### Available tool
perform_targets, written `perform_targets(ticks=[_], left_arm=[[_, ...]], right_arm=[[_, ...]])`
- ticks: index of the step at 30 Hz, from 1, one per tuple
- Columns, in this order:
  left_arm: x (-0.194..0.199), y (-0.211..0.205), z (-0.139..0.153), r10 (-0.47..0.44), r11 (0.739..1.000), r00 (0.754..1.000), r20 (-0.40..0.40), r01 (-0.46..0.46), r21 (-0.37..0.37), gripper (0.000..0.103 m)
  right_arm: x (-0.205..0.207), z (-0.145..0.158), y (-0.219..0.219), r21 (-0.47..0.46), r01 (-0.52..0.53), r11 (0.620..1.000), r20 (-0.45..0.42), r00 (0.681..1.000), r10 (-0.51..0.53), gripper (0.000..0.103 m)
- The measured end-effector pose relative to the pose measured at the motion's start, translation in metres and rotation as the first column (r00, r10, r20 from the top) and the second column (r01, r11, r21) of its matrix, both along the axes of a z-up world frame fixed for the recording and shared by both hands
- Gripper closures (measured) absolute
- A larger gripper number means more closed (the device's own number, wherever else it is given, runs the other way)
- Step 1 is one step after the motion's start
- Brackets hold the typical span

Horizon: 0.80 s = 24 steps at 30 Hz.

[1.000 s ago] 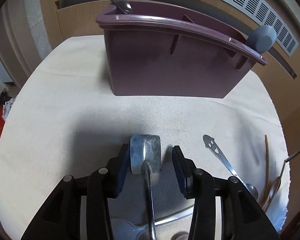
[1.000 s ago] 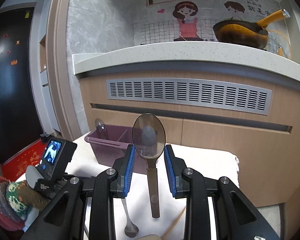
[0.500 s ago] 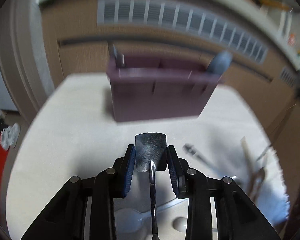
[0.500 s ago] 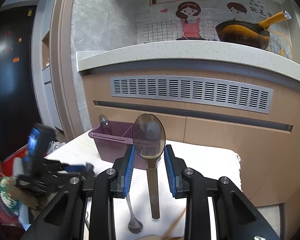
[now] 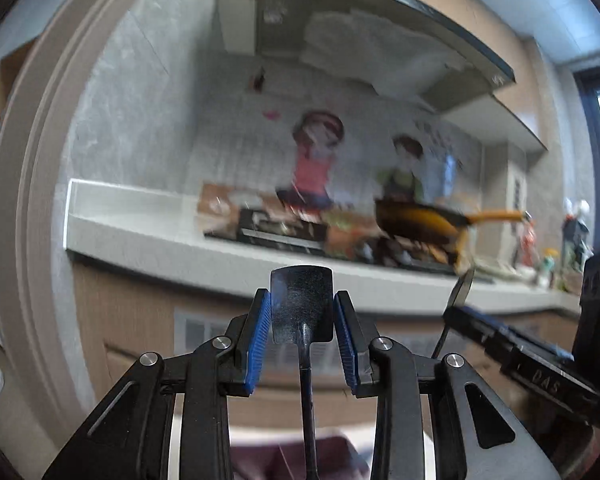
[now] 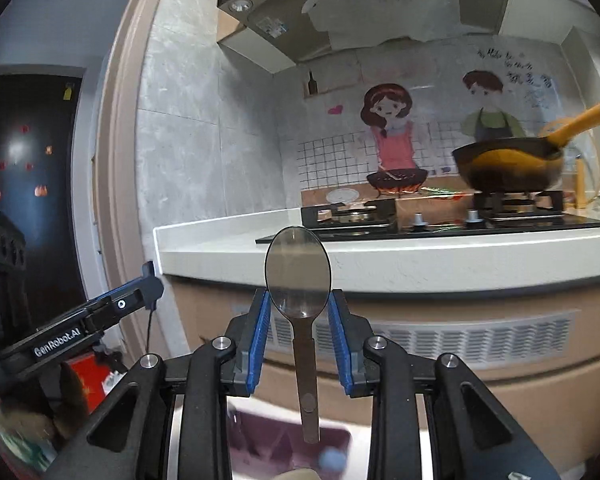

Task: Organize utensils

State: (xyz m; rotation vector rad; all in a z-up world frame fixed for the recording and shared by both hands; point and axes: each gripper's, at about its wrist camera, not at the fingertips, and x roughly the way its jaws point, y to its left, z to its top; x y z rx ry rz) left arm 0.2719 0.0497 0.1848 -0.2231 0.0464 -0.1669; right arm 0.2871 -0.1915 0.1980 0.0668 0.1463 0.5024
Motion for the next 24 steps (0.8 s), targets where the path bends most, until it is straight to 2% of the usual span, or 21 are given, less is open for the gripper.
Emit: perform_targets(ticks=[4, 8, 11, 16, 20, 24], left_arm=[[0.036, 0.008, -0.044, 0.055, 0.998, 0.998, 0.028, -0.055, -0.006, 0.070], [0.065, 0.012, -0.085, 0.056, 0.998, 0.998, -0.026, -0.056, -0.028, 0.070], [0.080, 0.008, -0.101, 0.057, 0.998, 0.997, -0.053, -0.057, -0.012, 0.070], [0.092, 0.006, -0.132, 0.035, 0.999, 0.979, -0.201, -0.040, -0.021, 0.070], [0.088, 0.000, -0.152, 0.027, 0.999, 0.963, -0.270, -0.031, -0.010, 0.070], [0.074, -0.005, -0.160, 0.004, 1.000, 0.944, -0.330, -0.007, -0.007, 0.070]], right_arm=[[0.045, -0.030, 0.027, -0.036, 0.013, 0.999, -0.076, 0.997, -0.016, 0.075], [0.071, -0.070, 0.041, -0.092, 0.017, 0.996, -0.183, 0.982, -0.034, 0.075], [0.079, -0.090, 0.048, -0.138, 0.020, 0.990, -0.234, 0.971, -0.052, 0.075], [0.077, -0.112, 0.055, -0.194, -0.019, 0.981, -0.311, 0.950, -0.043, 0.075], [0.073, -0.125, 0.056, -0.245, -0.045, 0.969, -0.355, 0.934, -0.046, 0.075], [0.072, -0.135, 0.053, -0.262, -0.091, 0.961, -0.439, 0.898, -0.035, 0.074]])
